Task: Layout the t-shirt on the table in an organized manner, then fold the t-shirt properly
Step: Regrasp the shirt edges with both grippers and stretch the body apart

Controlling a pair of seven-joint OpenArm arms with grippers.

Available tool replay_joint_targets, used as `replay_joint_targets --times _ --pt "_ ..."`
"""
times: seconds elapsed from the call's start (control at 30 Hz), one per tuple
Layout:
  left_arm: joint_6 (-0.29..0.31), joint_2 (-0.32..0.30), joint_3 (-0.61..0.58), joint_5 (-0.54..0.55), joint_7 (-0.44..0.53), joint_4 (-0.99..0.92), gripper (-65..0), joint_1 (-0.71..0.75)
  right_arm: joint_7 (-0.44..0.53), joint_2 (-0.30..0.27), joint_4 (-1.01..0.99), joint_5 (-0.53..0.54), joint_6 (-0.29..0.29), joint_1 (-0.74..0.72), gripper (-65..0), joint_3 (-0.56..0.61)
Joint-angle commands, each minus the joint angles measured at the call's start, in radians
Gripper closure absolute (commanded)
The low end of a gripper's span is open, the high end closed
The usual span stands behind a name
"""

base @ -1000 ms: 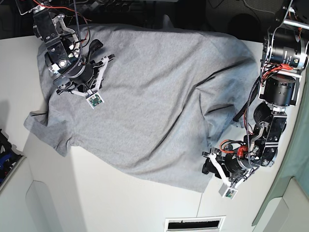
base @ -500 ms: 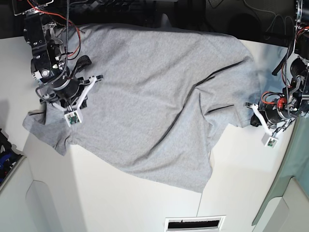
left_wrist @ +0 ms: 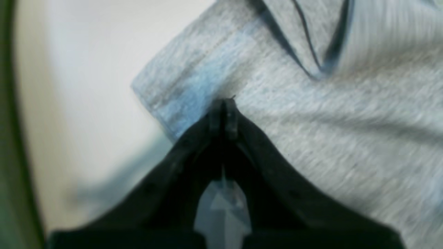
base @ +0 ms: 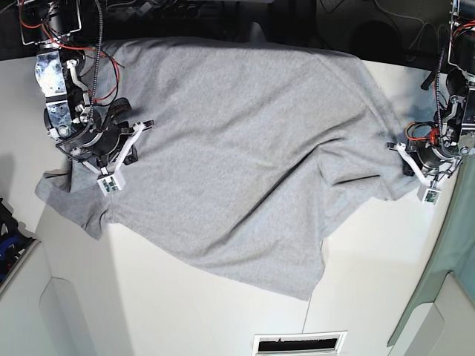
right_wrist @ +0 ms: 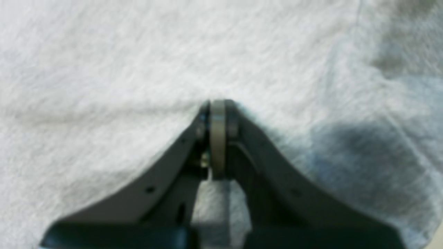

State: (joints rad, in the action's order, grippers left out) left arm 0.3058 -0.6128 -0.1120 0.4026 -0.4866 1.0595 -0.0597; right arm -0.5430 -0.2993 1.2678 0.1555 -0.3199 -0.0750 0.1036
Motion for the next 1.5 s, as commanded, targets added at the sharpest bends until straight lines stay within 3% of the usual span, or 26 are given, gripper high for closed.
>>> replay_joint_targets --times 0.0,0.17,0.33,0.47,0.77,0.9,1.07,1.17,1.27,1.47 --pt "-0.014 -0.020 0.003 -0.023 -0.065 -0.006 0.0 0.002 -0.046 -0.016 -0.025 -0.031 0.011 0.001 0.0 -0.009" --pt "-0.009 -0.042 0.003 -0.034 -0.130 -0.005 0.0 0.020 0.002 -0.049 -0.043 0.014 -0.001 -0.001 0.0 -0.042" --pt "0.108 -0.045 0.003 0.047 -0.139 0.014 0.0 0.049 0.013 -0.053 -0.039 0.088 -0.057 -0.020 0.0 -0.080" --pt "0.110 -0.057 0.019 0.141 -0.143 0.121 0.0 0.049 0.009 -0.052 -0.013 0.171 -0.062 -0.040 0.0 -0.133" --pt "0.110 -0.046 0.097 0.159 -0.150 0.397 0.0 0.038 0.007 -0.052 0.027 0.204 -0.063 -0.033 0.0 -0.411" --pt "0.110 0.018 0.093 0.177 -0.115 0.405 0.0 0.018 -0.080 -0.053 0.027 0.224 -0.075 -0.032 0.0 -0.495" --pt "0.109 0.118 -0.001 0.094 -0.087 0.371 0.0 -0.031 -0.171 -0.052 0.034 0.414 -0.208 0.029 0.0 -0.603" --pt "0.083 0.152 -0.081 0.020 -0.040 0.292 0.0 -0.088 -0.193 -0.052 0.055 0.489 -0.212 0.107 0.0 -0.650" --pt "0.056 0.176 -0.131 0.015 -0.010 0.187 0.0 -0.169 -0.195 -0.052 0.084 0.521 -0.215 0.190 0.0 -0.685" --pt "0.099 0.248 -0.144 0.003 -0.004 -0.031 0.0 -0.311 -0.195 -0.048 0.129 0.560 -0.236 0.317 0.0 -0.699"
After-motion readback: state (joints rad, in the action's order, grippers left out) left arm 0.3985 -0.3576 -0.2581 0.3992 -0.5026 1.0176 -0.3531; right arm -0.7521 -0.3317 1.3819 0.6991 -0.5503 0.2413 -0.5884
